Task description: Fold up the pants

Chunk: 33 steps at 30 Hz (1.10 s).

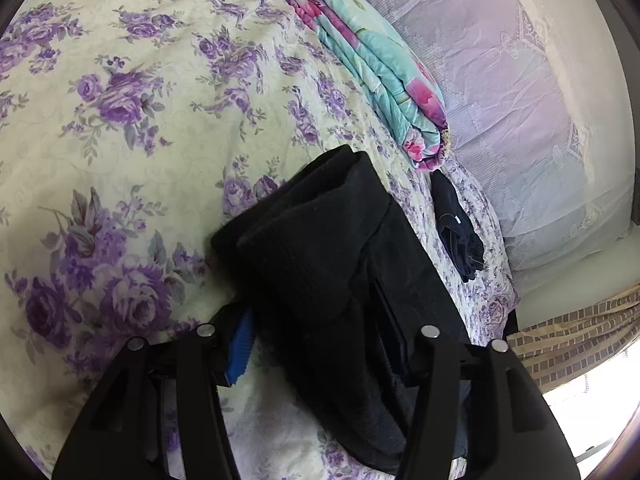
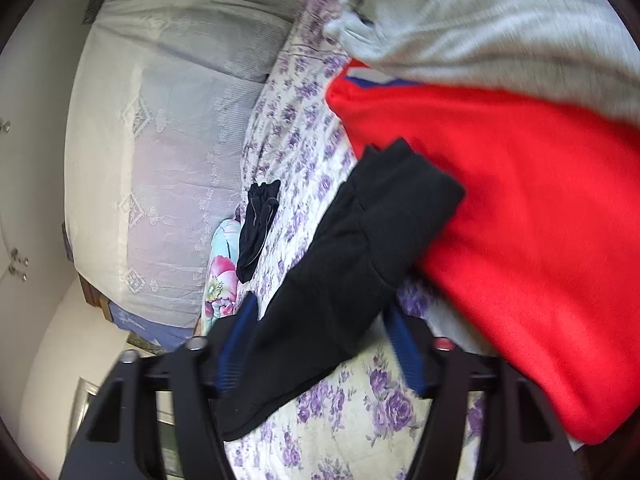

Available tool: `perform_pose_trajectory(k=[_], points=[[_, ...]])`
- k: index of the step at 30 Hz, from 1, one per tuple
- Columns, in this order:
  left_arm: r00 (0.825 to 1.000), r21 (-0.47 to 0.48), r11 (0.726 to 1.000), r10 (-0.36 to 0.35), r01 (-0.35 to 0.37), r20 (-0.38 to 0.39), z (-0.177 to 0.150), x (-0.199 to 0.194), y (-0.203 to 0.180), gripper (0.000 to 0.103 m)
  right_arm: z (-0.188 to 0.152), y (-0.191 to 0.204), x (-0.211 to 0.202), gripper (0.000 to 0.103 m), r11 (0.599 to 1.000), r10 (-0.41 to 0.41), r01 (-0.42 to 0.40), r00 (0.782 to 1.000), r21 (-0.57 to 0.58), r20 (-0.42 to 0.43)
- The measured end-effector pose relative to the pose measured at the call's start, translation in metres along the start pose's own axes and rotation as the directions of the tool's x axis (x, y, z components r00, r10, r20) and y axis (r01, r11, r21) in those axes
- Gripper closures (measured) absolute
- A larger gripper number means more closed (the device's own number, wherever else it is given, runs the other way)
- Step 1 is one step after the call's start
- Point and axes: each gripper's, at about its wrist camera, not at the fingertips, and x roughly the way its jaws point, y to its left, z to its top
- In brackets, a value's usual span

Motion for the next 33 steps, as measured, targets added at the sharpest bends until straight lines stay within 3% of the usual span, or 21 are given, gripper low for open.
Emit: perform_pose_trajectory(k=[3, 6, 9, 13, 15, 17, 19, 20, 23, 25, 26, 27, 30, 33], points=[[1.0, 0.027, 1.0, -0.005, 0.004, 0.019, -0.001, 0.002, -0.002, 0.049, 0.012, -0.006, 0.005, 0.078, 0.997, -0.068, 0.068, 0.998, -0.021, 0.02], [0.999, 0.039, 0.999, -0.021, 0.02, 0.027, -0.004, 0.001, 0.0, 0.049, 0.021, 0.006, 0.009, 0.094, 1.0, -0.008, 0.008, 1.0, -0.009, 0.022], [0.999, 0.032, 0.999, -0.037, 0.036, 0.028, -0.002, 0.001, 0.002, 0.049, 0.041, 0.069, 0.019, 0.095, 0.981, 0.118, -0.113, 0.993, -0.156, 0.021], [0.998, 0.033, 0.998, -0.057, 0.056, 0.04, -0.004, -0.001, 0.004, 0.048, 0.065, 0.115, 0.029, 0.095, 0.952, 0.22, -0.209, 0.975, -0.223, 0.025], [0.996, 0.021, 0.997, -0.081, 0.08, 0.044, -0.003, -0.002, 0.007, 0.049, 0.069, 0.11, 0.028, 0.095, 0.956, 0.183, -0.168, 0.982, -0.241, 0.039], [0.994, 0.012, 0.995, -0.1, 0.1, 0.048, -0.003, -0.003, 0.01, 0.049, 0.069, 0.077, 0.031, 0.095, 0.977, 0.054, -0.048, 0.998, -0.208, 0.022], [0.993, 0.007, 0.994, -0.107, 0.106, 0.049, -0.003, -0.003, 0.011, 0.049, 0.063, 0.025, 0.029, 0.095, 0.99, -0.093, 0.092, 0.996, -0.105, -0.01], [0.993, 0.009, 0.994, -0.105, 0.105, 0.048, -0.003, -0.003, 0.011, 0.049, 0.058, 0.0, 0.025, 0.095, 0.993, -0.115, 0.114, 0.993, -0.032, -0.037], [0.994, 0.013, 0.995, -0.095, 0.095, 0.045, -0.002, -0.002, 0.009, 0.049, 0.045, -0.03, 0.005, 0.09, 0.992, -0.085, 0.091, 0.995, 0.089, -0.06], [0.995, 0.014, 0.996, -0.093, 0.093, 0.045, -0.003, -0.002, 0.01, 0.048, 0.036, -0.022, -0.007, 0.072, 0.995, -0.087, 0.089, 0.995, 0.047, -0.04], [0.994, 0.014, 0.995, -0.095, 0.094, 0.045, -0.003, -0.003, 0.01, 0.048, 0.032, -0.016, -0.01, 0.048, 0.996, -0.088, 0.089, 0.996, 0.021, -0.035], [0.994, 0.013, 0.995, -0.096, 0.095, 0.046, -0.003, -0.003, 0.01, 0.048, 0.026, -0.009, -0.011, 0.038, 0.997, -0.083, 0.082, 0.996, -0.008, -0.043], [0.995, 0.014, 0.995, -0.095, 0.094, 0.044, -0.003, -0.002, 0.01, 0.048, 0.015, -0.004, 0.0, 0.038, 0.995, -0.1, 0.099, 0.993, -0.024, -0.065], [0.995, 0.013, 0.996, -0.094, 0.093, 0.042, -0.003, -0.002, 0.01, 0.048, 0.013, -0.009, 0.01, 0.038, 0.993, -0.117, 0.117, 0.993, -0.007, -0.032]])
